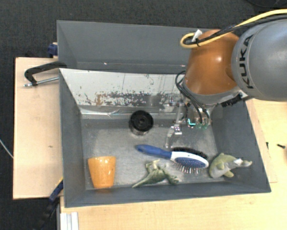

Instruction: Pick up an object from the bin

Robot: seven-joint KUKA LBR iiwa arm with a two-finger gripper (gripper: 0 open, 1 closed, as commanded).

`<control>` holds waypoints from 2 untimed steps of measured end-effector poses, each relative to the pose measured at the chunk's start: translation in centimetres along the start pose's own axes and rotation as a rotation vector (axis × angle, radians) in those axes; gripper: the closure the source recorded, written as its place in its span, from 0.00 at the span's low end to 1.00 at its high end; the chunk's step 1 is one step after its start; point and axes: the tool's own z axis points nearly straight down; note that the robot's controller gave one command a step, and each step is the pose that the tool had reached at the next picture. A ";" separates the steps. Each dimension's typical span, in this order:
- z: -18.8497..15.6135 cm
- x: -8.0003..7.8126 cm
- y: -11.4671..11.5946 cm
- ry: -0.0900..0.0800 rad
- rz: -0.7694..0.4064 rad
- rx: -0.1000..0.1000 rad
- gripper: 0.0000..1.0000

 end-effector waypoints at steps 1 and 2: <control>8.5 3.7 -0.6 -0.016 0.025 -0.002 0.00; 8.3 3.6 -0.6 -0.019 0.024 -0.001 1.00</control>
Offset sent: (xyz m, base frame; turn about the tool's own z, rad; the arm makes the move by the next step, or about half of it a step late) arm -0.0401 -0.0073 -0.0853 0.0240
